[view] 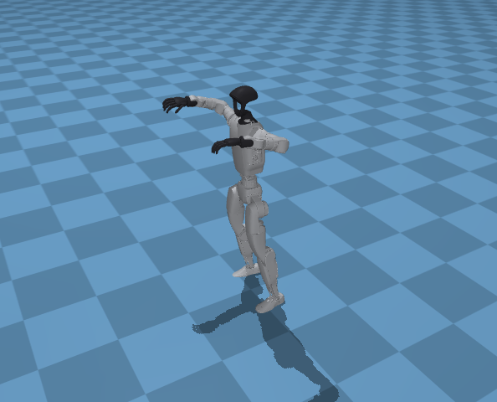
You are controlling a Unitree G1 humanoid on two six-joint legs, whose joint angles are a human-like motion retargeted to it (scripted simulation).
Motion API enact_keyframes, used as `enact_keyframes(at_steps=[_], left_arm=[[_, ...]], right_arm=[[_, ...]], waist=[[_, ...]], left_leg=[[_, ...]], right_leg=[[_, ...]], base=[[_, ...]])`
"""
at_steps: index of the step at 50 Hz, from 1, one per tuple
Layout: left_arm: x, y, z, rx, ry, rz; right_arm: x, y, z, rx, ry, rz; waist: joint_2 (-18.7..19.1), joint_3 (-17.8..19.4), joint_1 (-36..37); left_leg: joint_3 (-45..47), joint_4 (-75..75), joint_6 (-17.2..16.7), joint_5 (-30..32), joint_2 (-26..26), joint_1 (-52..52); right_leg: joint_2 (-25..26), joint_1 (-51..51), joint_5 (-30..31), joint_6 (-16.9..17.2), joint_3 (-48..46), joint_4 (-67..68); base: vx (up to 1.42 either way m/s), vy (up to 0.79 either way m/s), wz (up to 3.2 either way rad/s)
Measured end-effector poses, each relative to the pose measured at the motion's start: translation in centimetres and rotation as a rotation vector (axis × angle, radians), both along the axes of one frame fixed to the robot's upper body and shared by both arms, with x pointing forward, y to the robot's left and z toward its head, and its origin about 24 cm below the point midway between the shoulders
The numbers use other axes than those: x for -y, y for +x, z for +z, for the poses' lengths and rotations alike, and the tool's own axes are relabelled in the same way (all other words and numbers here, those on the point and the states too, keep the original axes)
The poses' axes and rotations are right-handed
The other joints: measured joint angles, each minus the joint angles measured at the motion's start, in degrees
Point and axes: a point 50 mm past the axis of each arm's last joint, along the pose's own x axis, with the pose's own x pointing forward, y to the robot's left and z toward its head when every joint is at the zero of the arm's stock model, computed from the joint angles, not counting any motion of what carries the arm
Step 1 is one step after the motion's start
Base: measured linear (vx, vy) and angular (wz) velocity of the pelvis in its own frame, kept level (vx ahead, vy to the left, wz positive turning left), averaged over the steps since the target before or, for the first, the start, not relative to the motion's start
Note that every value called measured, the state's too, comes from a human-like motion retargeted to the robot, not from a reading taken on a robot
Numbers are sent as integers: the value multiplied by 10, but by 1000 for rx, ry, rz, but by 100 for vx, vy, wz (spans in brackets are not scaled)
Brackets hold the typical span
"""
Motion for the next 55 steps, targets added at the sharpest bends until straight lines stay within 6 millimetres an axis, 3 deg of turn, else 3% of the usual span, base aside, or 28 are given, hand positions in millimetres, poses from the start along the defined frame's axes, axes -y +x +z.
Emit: enact_keyframes(at_steps=[5,8,12,15,19,24,26,29,33,38,41,44,47,50,55], left_arm=[[0,-2,2,40,-54,-26],[-1,-1,-2,88,-161,-58],[-2,19,-23,111,-362,-92],[-8,31,-58,79,-578,-75],[-12,48,-137,-57,-929,22],[3,48,-273,-345,-1288,299],[15,34,-328,-470,-1370,463],[36,-2,-401,-637,-1432,748],[65,-71,-464,-774,-1493,1174],[99,-153,-494,-852,-1615,1526],[117,-184,-499,-828,-1731,1618],[127,-205,-500,-831,-1812,1650],[129,-215,-500,-819,-1833,1659],[122,-213,-499,-811,-1786,1651],[102,-183,-495,-803,-1623,1545]], right_arm=[[0,-2,4,55,45,30],[3,-6,3,117,175,79],[16,6,-36,160,540,154],[20,23,-84,143,885,194],[18,44,-172,50,1261,101],[0,35,-310,-197,1470,-242],[-12,17,-366,-340,1484,-412],[-36,-26,-437,-566,1484,-655],[-65,-96,-496,-703,1515,-997],[-98,-173,-524,-688,1660,-1340],[-108,-201,-527,-596,1769,-1481],[-117,-217,-528,-536,1843,-1553],[-117,-221,-527,-500,1859,-1571],[-110,-213,-526,-479,1823,-1546],[-91,-179,-521,-430,1734,-1444]], waist=[[2,3,0],[6,10,2],[-5,14,8],[-14,17,3],[-22,29,-4],[-28,45,-4],[-30,51,-4],[-32,55,3],[-32,66,0],[-33,74,6],[-28,95,2],[-32,88,5],[-32,85,7],[-31,81,8],[-29,71,11]], left_leg=[[0,0,0,0,0,2],[-1,0,1,-1,-2,6],[-3,-1,6,-2,-6,15],[-5,-2,11,-2,-11,21],[-9,-3,18,-2,-18,29],[-11,-5,23,-3,-25,36],[-11,-5,25,-3,-27,37],[-6,-5,26,-4,-26,35],[-9,-8,25,-3,-28,37],[-4,-9,26,-2,-28,31],[-8,-8,27,-5,-26,42],[-5,-11,27,-1,-29,32],[-4,-12,27,0,-29,27],[-3,-13,27,0,-29,25],[-3,-13,26,0,-29,22]], right_leg=[[0,2,-1,0,0,0],[-2,7,-2,0,-1,0],[-7,17,-5,0,-2,0],[-12,23,-7,0,-4,0],[-19,33,-11,0,-6,0],[-26,41,-16,0,-8,2],[-29,42,-18,0,-8,3],[-29,31,-23,0,-4,16],[-30,39,-21,-2,-5,5],[-30,25,-23,-3,0,13],[-27,44,-19,-3,-4,0],[-29,30,-17,-2,0,2],[-29,24,-17,-1,1,2],[-29,21,-16,-1,1,2],[-29,18,-16,0,1,2]], base=[[0,0,0],[0,0,0],[0,0,0],[0,0,0],[0,0,0],[0,0,0],[0,0,0],[0,-2,-14],[0,1,5],[0,-1,-9],[1,1,11],[0,0,0],[0,0,0],[0,0,0],[0,0,0]])
